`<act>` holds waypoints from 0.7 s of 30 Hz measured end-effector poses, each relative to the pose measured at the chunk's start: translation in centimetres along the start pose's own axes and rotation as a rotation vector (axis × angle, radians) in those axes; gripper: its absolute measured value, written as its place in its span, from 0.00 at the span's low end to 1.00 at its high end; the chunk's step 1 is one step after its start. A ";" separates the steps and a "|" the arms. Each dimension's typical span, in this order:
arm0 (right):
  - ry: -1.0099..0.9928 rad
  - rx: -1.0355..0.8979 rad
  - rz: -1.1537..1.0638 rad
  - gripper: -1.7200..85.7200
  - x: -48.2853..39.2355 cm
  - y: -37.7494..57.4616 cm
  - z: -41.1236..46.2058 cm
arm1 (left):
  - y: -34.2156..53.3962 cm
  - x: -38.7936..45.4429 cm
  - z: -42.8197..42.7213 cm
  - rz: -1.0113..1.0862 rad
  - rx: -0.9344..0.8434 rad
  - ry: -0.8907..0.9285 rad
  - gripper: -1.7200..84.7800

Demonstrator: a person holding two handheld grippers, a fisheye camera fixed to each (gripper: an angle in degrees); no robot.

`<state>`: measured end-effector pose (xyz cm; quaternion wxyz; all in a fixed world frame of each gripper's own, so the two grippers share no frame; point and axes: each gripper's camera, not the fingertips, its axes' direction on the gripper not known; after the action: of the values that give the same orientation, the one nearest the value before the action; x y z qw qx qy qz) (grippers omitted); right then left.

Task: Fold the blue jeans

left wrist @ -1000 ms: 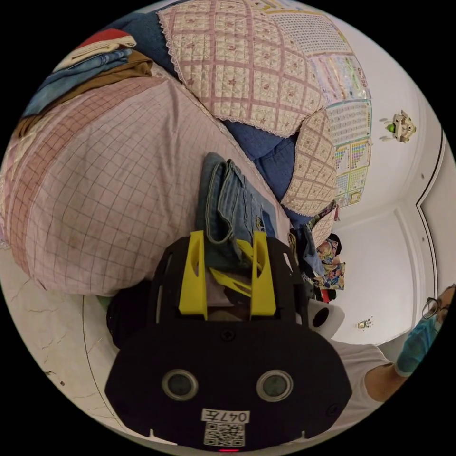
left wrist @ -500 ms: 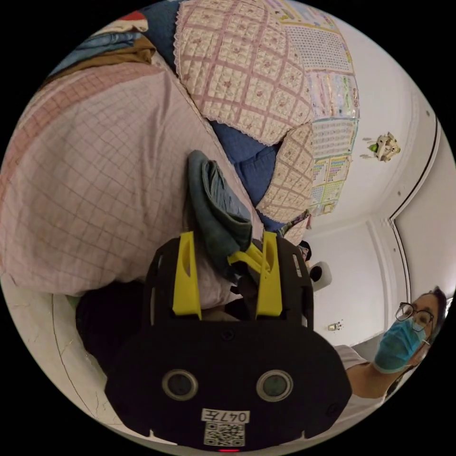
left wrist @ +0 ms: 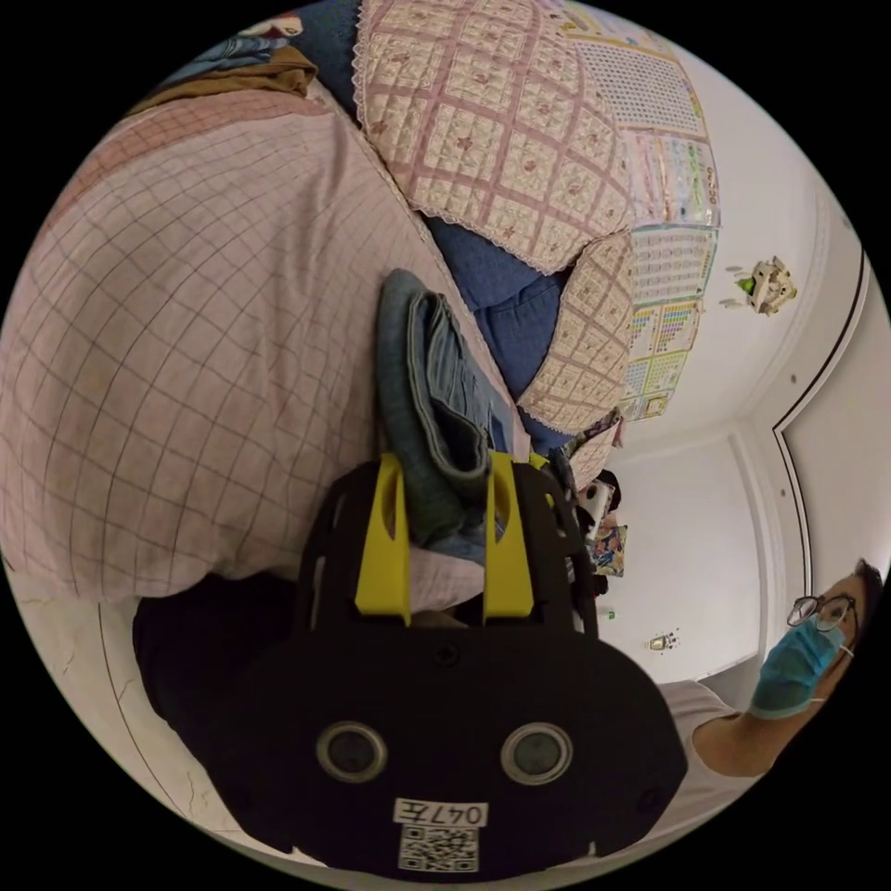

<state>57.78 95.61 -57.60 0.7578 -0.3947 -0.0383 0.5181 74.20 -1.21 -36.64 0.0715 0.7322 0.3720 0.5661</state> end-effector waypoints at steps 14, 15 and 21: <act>0.060 0.220 -0.311 0.02 -0.1 7.4 -17.8 | -2.4 18.6 0.2 0.353 -0.009 0.167 0.11; 0.065 0.246 -0.297 0.02 0.3 8.4 -19.3 | -2.5 20.7 1.3 0.388 -0.038 0.225 0.11; 0.283 0.494 -0.166 0.02 4.2 15.4 -32.8 | -5.6 33.2 16.1 0.491 -0.335 0.441 0.11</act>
<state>63.41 83.05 -91.37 0.8685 -0.2623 0.1629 0.3878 88.52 28.70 -19.42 -0.0295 0.6380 0.0938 0.7638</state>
